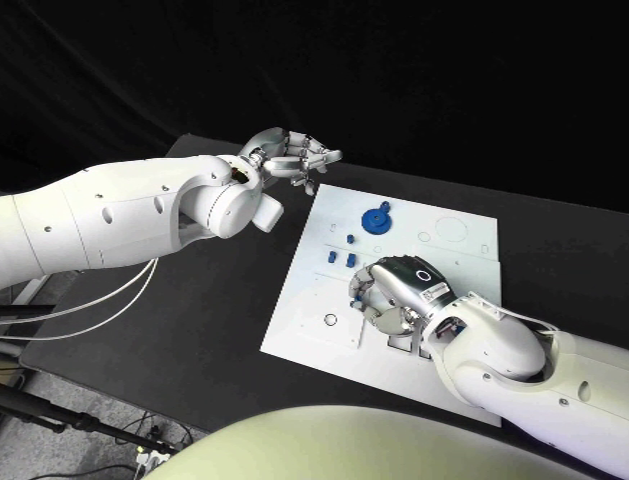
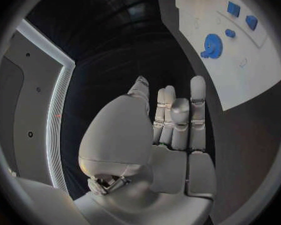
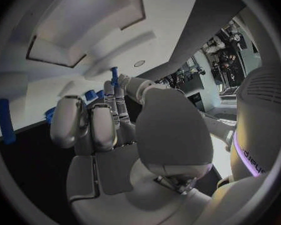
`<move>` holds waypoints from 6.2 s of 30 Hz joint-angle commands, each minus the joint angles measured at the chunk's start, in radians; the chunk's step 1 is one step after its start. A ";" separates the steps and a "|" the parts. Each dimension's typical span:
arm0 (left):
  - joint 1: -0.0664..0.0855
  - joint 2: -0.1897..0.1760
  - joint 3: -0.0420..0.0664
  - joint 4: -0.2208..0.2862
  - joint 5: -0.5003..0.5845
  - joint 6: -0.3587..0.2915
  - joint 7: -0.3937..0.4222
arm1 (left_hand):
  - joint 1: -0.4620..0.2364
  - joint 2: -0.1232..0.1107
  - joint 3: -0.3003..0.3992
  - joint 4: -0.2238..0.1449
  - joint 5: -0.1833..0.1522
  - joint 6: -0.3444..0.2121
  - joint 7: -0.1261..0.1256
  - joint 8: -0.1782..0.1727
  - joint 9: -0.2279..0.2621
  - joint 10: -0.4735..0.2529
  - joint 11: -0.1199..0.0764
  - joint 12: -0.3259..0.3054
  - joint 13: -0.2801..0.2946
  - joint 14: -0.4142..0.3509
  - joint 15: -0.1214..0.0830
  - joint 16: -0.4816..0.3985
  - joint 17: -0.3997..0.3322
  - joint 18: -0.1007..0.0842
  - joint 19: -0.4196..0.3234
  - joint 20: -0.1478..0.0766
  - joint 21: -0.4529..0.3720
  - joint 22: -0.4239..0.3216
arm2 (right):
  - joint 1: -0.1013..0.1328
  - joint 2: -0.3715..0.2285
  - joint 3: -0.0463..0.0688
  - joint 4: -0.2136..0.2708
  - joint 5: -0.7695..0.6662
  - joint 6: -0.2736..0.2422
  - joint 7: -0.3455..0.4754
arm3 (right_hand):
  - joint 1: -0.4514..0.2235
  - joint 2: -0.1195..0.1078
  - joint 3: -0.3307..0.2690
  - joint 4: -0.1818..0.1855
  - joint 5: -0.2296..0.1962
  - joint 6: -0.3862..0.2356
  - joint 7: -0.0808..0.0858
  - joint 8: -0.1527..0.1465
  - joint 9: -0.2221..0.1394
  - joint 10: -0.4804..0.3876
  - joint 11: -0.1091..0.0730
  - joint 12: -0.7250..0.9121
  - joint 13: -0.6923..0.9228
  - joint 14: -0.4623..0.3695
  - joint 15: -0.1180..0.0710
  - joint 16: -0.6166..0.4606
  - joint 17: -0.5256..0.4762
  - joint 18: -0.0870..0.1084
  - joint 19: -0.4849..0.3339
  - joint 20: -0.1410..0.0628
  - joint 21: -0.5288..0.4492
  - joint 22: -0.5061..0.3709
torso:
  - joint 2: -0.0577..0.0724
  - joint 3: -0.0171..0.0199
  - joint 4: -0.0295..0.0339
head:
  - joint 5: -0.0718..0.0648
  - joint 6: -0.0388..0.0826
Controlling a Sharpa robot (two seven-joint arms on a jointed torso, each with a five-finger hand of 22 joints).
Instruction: Assemble the parts on the task board
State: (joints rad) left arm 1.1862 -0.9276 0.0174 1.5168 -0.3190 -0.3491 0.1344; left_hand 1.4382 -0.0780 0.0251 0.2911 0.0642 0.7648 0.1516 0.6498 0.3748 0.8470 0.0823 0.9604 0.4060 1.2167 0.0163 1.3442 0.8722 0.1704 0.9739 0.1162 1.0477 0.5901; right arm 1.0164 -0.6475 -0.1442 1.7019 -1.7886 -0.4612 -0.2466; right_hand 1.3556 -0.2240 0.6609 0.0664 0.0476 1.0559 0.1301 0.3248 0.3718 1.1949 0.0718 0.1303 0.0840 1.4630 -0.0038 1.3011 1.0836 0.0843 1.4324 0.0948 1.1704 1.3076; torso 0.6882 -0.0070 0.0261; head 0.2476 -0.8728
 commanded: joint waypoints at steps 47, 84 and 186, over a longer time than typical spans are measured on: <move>0.001 0.003 0.001 0.001 -0.005 0.027 -0.006 | 0.002 -0.007 0.006 0.001 0.000 -0.007 0.000 -0.004 -0.002 -0.005 0.001 -0.007 -0.004 0.006 0.005 0.009 0.001 0.014 0.001 0.007 -0.003 -0.001 | -0.001 0.011 -0.006 -0.008 -0.014 0.024 0.009 | -0.023 -0.059 -0.079 -0.028 0.005 -0.087 0.026 -0.084 -0.015 -0.087 0.028 -0.059 -0.018 -0.002 0.017 -0.016 -0.033 0.006 -0.022 0.015 -0.085 0.095 | -0.001 0.0002 -0.0006 | 0.000 0.000; -0.005 -0.008 0.000 -0.010 0.069 0.059 0.107 | 0.023 -0.001 0.031 -0.001 0.001 -0.054 0.029 -0.020 -0.040 -0.050 0.030 -0.065 -0.070 -0.166 0.031 -0.098 -0.256 0.014 -0.028 0.031 -0.053 -0.028 | 0.184 -0.318 0.003 0.058 0.216 0.145 0.018 | 0.184 0.014 -0.690 0.229 0.067 -0.179 0.050 -0.245 -0.072 -0.238 0.045 0.009 -0.019 -0.017 0.030 -0.060 -0.105 0.035 -0.058 0.028 -0.297 0.019 | -0.021 -0.0005 -0.0220 | -0.170 0.052; -0.007 0.041 -0.001 -0.069 0.099 0.080 0.090 | 0.055 0.015 0.129 -0.002 0.002 -0.051 0.036 -0.019 -0.086 -0.038 0.034 -0.084 -0.136 -0.209 0.035 -0.210 -0.351 0.015 -0.014 0.035 -0.172 -0.109 | 0.081 -0.035 0.002 0.141 0.140 0.020 0.035 | 0.107 0.030 -0.072 0.087 0.035 0.033 -0.009 -0.049 0.036 0.072 -0.016 -0.025 0.003 0.016 -0.019 0.035 -0.004 -0.011 0.031 -0.017 -0.013 0.156 | -0.028 0.0006 -0.0152 | -0.088 0.019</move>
State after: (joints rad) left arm 1.1786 -0.8913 0.0160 1.4487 -0.2192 -0.2837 0.2207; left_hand 1.4794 -0.0631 0.1507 0.2897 0.0642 0.7132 0.1855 0.6345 0.2897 0.8043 0.1181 0.8828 0.2704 1.0094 0.0522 1.1405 0.5224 0.1702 0.9544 0.1501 0.8788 0.4823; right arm 1.1064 -0.6923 -0.1417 1.8516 -1.6351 -0.4611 -0.2395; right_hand 1.4667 -0.1989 0.5839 0.1517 0.0758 1.0961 0.1183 0.2709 0.3503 1.2292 0.0838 0.1056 0.0877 1.4666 -0.0147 1.3305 1.0807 0.0842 1.4592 0.0787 1.1598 1.3078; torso 0.6590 -0.0070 0.0087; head 0.1480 -0.8523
